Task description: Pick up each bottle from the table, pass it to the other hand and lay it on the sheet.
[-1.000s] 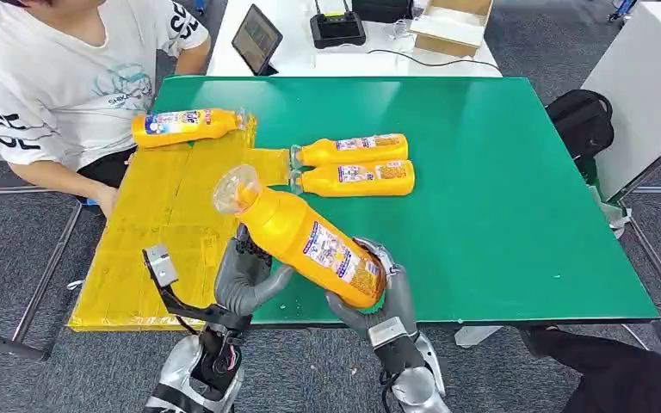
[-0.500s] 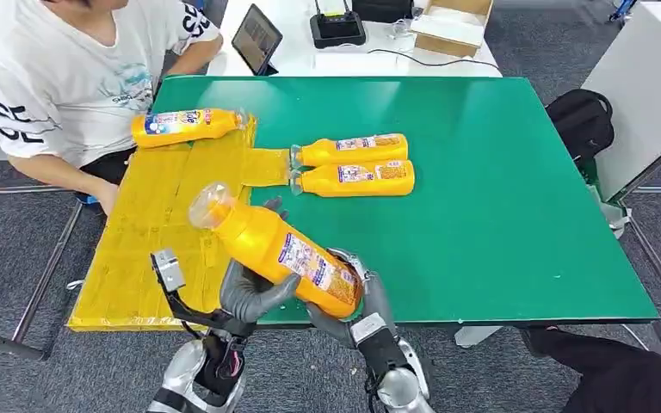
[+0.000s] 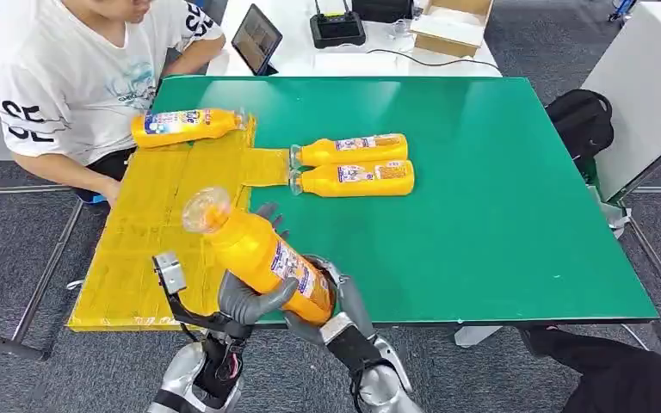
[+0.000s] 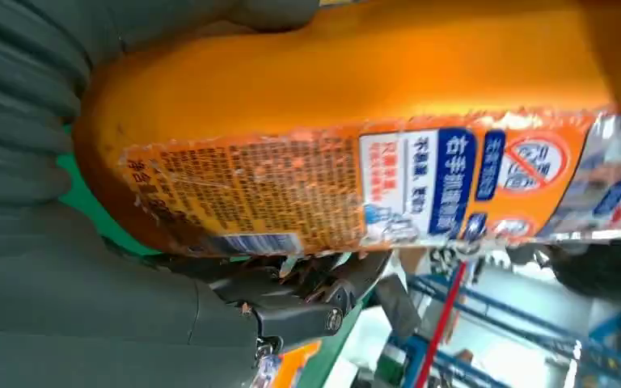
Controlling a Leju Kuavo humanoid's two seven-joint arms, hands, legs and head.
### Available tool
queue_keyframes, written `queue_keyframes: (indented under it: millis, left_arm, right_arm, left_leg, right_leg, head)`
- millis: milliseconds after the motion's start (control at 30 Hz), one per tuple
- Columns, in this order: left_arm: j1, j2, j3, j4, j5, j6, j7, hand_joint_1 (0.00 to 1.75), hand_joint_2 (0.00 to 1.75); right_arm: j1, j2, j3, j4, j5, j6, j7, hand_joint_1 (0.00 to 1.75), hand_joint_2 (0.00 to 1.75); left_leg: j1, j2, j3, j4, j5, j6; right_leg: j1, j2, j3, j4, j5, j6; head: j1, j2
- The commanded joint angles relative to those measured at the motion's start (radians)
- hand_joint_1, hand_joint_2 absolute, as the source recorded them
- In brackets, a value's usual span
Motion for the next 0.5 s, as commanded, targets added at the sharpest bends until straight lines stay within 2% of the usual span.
queue_keyframes:
  millis: [33,467,500]
  left_arm:
    - [-0.052,0.008,-0.030,0.081,-0.004,-0.010,0.013,0.00,1.75]
    - [-0.058,0.008,-0.018,0.084,0.000,-0.012,0.009,0.00,1.75]
    - [-0.058,0.007,-0.014,0.083,-0.002,-0.013,0.005,0.00,1.75]
  right_arm:
    - [-0.058,-0.029,0.123,0.191,0.051,0.046,0.021,1.75,1.75]
    - [-0.061,-0.034,0.131,0.207,0.064,0.062,0.027,1.75,1.75]
    - [-0.063,-0.034,0.130,0.210,0.066,0.067,0.029,1.75,1.75]
  left_leg:
    - [0.001,0.000,0.006,-0.001,-0.001,0.001]
    - [0.000,-0.001,0.002,-0.001,0.000,0.001]
    - [0.001,-0.001,0.005,-0.001,-0.001,0.001]
  right_leg:
    - [0.001,-0.001,0.006,-0.002,-0.001,-0.003]
    - [0.001,-0.002,0.002,-0.001,-0.001,-0.002]
    - [0.001,-0.002,0.006,-0.002,-0.002,-0.003]
  head:
    - [0.000,0.000]
    - [0.000,0.000]
    - [0.000,0.000]
